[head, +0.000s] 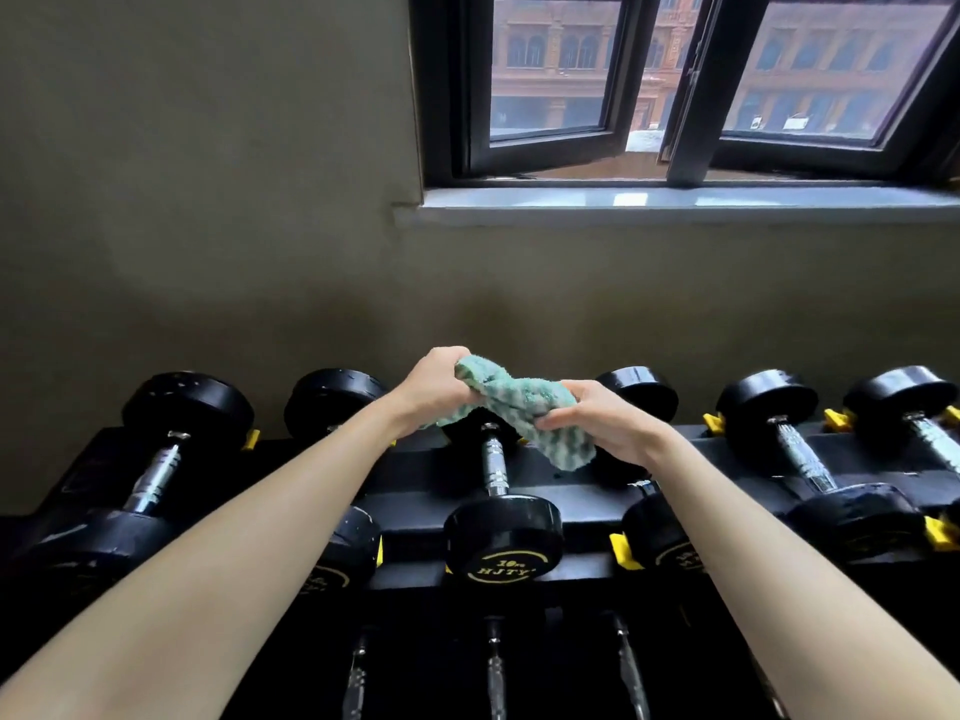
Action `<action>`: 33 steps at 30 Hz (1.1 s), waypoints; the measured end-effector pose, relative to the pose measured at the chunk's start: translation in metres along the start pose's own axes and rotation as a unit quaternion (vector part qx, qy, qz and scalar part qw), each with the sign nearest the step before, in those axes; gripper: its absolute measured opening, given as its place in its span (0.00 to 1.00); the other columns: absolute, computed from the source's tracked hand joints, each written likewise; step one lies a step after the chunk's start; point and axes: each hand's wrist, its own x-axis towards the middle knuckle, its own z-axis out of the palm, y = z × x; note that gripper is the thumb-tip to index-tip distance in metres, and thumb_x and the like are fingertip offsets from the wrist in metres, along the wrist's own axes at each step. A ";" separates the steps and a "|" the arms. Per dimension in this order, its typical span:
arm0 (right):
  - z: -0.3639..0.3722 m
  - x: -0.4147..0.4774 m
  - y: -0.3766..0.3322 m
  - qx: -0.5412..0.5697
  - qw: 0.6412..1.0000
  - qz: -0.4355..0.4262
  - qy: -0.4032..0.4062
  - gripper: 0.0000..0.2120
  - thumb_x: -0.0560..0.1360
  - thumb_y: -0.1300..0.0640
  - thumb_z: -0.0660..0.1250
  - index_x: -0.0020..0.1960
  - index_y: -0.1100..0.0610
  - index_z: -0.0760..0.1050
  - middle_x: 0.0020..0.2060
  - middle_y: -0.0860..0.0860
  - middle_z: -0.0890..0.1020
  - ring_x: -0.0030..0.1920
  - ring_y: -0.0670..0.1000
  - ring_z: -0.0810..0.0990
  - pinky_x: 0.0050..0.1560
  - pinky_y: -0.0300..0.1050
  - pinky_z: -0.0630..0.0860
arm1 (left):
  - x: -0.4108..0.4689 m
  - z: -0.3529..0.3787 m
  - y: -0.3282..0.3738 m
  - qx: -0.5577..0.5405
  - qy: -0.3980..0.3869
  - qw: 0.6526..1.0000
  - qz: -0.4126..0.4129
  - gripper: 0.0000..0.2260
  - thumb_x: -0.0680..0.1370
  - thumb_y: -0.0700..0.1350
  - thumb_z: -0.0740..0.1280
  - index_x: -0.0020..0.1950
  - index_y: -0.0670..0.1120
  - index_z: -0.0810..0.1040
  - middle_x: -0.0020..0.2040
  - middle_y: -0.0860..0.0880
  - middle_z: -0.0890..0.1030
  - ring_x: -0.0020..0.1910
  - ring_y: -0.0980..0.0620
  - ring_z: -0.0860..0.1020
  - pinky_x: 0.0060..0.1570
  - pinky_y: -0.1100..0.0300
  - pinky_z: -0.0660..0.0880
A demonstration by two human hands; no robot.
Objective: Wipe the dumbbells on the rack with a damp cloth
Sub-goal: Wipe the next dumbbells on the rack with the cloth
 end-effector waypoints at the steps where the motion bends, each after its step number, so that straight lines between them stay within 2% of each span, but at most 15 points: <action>1: 0.001 0.006 0.001 -0.039 0.999 -0.004 0.031 0.10 0.68 0.64 0.71 0.48 0.59 0.76 0.41 0.56 0.82 0.37 0.50 0.79 0.39 0.41 0.74 | 0.006 0.004 -0.004 0.045 0.004 0.999 0.006 0.11 0.71 0.34 0.68 0.36 0.45 0.69 0.33 0.51 0.71 0.36 0.51 0.68 0.35 0.63 0.65; 3: 0.001 0.019 0.006 -0.103 0.992 -0.013 0.078 0.09 0.69 0.67 0.70 0.43 0.58 0.71 0.36 0.53 0.78 0.33 0.48 0.76 0.34 0.39 0.72 | 0.014 0.013 -0.011 0.117 0.022 0.993 0.018 0.15 0.71 0.31 0.63 0.33 0.47 0.63 0.32 0.51 0.69 0.37 0.49 0.66 0.31 0.67 0.61; 5: -0.002 0.031 0.014 -0.134 0.989 -0.004 0.066 0.10 0.68 0.69 0.67 0.44 0.58 0.69 0.36 0.54 0.76 0.35 0.51 0.75 0.35 0.42 0.72 | 0.022 0.021 -0.019 0.149 0.029 0.988 0.023 0.16 0.68 0.27 0.57 0.33 0.48 0.62 0.36 0.49 0.68 0.41 0.48 0.66 0.34 0.65 0.62; 8: -0.005 0.047 0.029 -0.205 0.978 0.019 0.021 0.09 0.68 0.69 0.64 0.41 0.58 0.68 0.36 0.52 0.74 0.38 0.52 0.74 0.36 0.42 0.71 | 0.029 0.029 -0.032 0.226 -0.014 0.974 0.023 0.15 0.67 0.26 0.55 0.40 0.46 0.68 0.44 0.47 0.69 0.48 0.47 0.66 0.46 0.57 0.64; 11: -0.003 0.064 0.045 -0.303 0.952 0.004 0.050 0.08 0.69 0.66 0.63 0.40 0.55 0.65 0.37 0.54 0.76 0.42 0.56 0.75 0.40 0.46 0.70 | 0.036 0.038 -0.046 0.268 -0.019 0.963 -0.013 0.15 0.69 0.28 0.55 0.46 0.44 0.73 0.44 0.46 0.71 0.50 0.43 0.70 0.51 0.53 0.69; 14: 0.005 0.081 0.059 -0.349 0.934 -0.021 0.077 0.08 0.70 0.65 0.60 0.42 0.53 0.65 0.39 0.56 0.78 0.44 0.59 0.74 0.38 0.46 0.64 | 0.043 0.046 -0.058 0.276 -0.001 0.958 -0.074 0.17 0.69 0.29 0.54 0.48 0.46 0.75 0.45 0.44 0.72 0.50 0.39 0.73 0.49 0.52 0.70; 17: 0.013 0.097 0.070 -0.373 0.920 -0.063 0.102 0.11 0.70 0.67 0.59 0.50 0.58 0.71 0.44 0.58 0.77 0.47 0.58 0.70 0.42 0.45 0.59 | 0.049 0.050 -0.071 0.251 0.005 0.960 -0.122 0.20 0.72 0.30 0.54 0.56 0.45 0.77 0.53 0.42 0.72 0.56 0.39 0.72 0.54 0.54 0.67; 20: 0.019 0.111 0.081 -0.357 0.927 -0.063 0.094 0.10 0.71 0.67 0.60 0.51 0.64 0.73 0.46 0.59 0.77 0.50 0.59 0.70 0.43 0.45 0.60 | 0.051 0.055 -0.075 0.229 0.012 0.959 -0.169 0.11 0.74 0.38 0.60 0.55 0.43 0.77 0.57 0.45 0.71 0.57 0.43 0.73 0.56 0.55 0.68; 22: 0.023 0.115 0.086 -0.323 0.942 -0.050 0.078 0.08 0.71 0.65 0.61 0.50 0.64 0.73 0.44 0.58 0.76 0.50 0.57 0.70 0.42 0.45 0.61 | 0.052 0.059 -0.075 0.199 0.024 0.958 -0.203 0.08 0.74 0.44 0.63 0.46 0.41 0.78 0.52 0.45 0.72 0.51 0.44 0.74 0.53 0.54 0.71; 24: 0.026 0.116 0.089 -0.257 0.964 -0.017 0.065 0.06 0.71 0.62 0.63 0.47 0.62 0.73 0.41 0.55 0.76 0.47 0.56 0.72 0.42 0.46 0.66 | 0.051 0.063 -0.077 0.156 0.037 0.960 -0.227 0.12 0.72 0.49 0.66 0.36 0.39 0.77 0.44 0.42 0.73 0.45 0.41 0.74 0.45 0.53 0.72; 25: 0.026 0.117 0.091 -0.219 0.974 0.003 0.055 0.04 0.71 0.61 0.64 0.45 0.61 0.73 0.39 0.55 0.76 0.44 0.55 0.73 0.41 0.47 0.68 | 0.051 0.064 -0.081 0.152 0.032 0.959 -0.238 0.14 0.71 0.49 0.67 0.38 0.37 0.78 0.43 0.39 0.75 0.45 0.40 0.76 0.45 0.52 0.72; 27: 0.025 0.114 0.092 -0.142 0.988 0.050 0.021 0.02 0.70 0.61 0.66 0.41 0.60 0.73 0.34 0.53 0.74 0.37 0.52 0.72 0.37 0.45 0.66 | 0.045 0.064 -0.085 0.158 -0.016 0.950 -0.270 0.13 0.72 0.46 0.69 0.47 0.36 0.78 0.46 0.39 0.77 0.47 0.42 0.76 0.44 0.54 0.72; 29: 0.023 0.108 0.090 -0.079 0.993 0.086 -0.013 0.07 0.67 0.64 0.66 0.34 0.58 0.69 0.27 0.48 0.70 0.32 0.49 0.66 0.32 0.43 0.61 | 0.037 0.062 -0.085 0.123 -0.075 0.943 -0.301 0.03 0.71 0.37 0.66 0.44 0.41 0.75 0.41 0.45 0.75 0.39 0.48 0.71 0.35 0.61 0.67; 31: 0.021 0.097 0.086 -0.068 0.989 0.114 -0.063 0.13 0.66 0.67 0.65 0.27 0.57 0.66 0.20 0.43 0.67 0.26 0.45 0.62 0.26 0.36 0.59 | 0.028 0.058 -0.083 0.094 -0.128 0.934 -0.319 0.07 0.70 0.31 0.62 0.41 0.42 0.71 0.34 0.48 0.70 0.34 0.50 0.64 0.27 0.64 0.60; 33: 0.024 0.082 0.080 -0.085 0.981 0.133 -0.114 0.11 0.66 0.67 0.64 0.27 0.59 0.70 0.18 0.43 0.70 0.21 0.43 0.65 0.22 0.31 0.59 | 0.017 0.056 -0.080 0.087 -0.161 0.926 -0.331 0.07 0.69 0.30 0.60 0.38 0.41 0.72 0.31 0.49 0.69 0.32 0.51 0.64 0.27 0.64 0.60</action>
